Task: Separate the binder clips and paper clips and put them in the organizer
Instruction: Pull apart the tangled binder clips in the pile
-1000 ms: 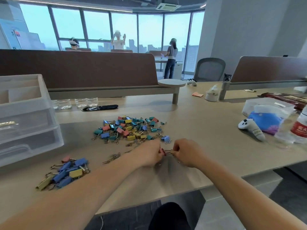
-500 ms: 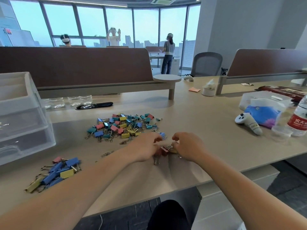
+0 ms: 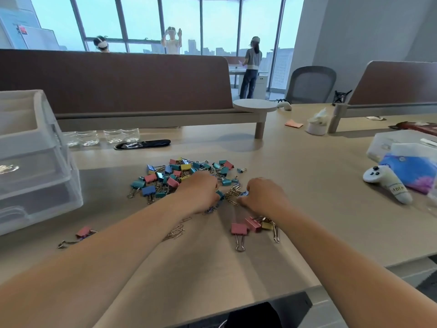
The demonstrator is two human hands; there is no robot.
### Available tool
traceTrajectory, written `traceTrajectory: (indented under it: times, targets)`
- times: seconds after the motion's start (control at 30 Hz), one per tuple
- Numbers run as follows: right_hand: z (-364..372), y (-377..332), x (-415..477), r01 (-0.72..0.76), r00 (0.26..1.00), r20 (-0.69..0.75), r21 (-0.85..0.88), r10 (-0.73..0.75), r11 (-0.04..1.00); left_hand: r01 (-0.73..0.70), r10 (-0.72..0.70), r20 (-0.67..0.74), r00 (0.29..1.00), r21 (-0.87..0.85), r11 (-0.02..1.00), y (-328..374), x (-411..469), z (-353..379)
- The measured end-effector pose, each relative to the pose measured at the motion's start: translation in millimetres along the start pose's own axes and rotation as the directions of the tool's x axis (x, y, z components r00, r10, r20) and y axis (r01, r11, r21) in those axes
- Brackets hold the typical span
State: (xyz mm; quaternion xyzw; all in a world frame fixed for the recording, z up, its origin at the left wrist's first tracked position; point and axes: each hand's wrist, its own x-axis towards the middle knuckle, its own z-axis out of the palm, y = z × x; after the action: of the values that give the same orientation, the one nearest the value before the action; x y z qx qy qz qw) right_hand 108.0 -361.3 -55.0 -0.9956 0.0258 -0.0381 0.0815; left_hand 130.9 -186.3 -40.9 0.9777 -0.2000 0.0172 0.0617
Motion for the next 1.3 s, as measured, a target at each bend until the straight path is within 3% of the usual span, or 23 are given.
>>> traceTrajectory:
  times: [0.23,0.47,0.7,0.9,1.07,1.3]
  targets:
    - [-1.0,-0.2,10.8,0.022,0.999,0.038,0.093,-0.025,0.995,-0.058,0.059,-0.037,0.998,0.037,0.998,-1.6,15.3,12.4]
    - [-7.6,7.4,10.4,0.088,0.993,-0.095,0.235,-0.067,0.968,-0.03,0.012,-0.091,0.996,-0.192,0.981,2.0,15.0,4.9]
    - [-14.1,37.6,11.8,-0.07,0.989,-0.119,0.131,0.085,0.989,-0.076,0.039,-0.125,0.991,-0.307,0.949,22.7,16.6,-3.8]
    - [-3.6,66.1,9.7,-0.173,0.981,-0.069,0.082,0.179,0.981,-0.173,0.156,-0.079,0.985,-0.309,0.935,62.2,29.4,5.1]
    - [-3.0,82.9,7.6,-0.244,0.967,-0.055,0.1,0.251,0.965,-0.285,0.28,-0.059,0.958,-0.282,0.916,94.5,32.7,9.9]
    - [-4.2,103.3,-1.4,-0.262,0.965,0.013,0.17,0.263,0.95,-0.267,0.283,0.008,0.959,-0.301,0.915,111.0,30.4,16.5]
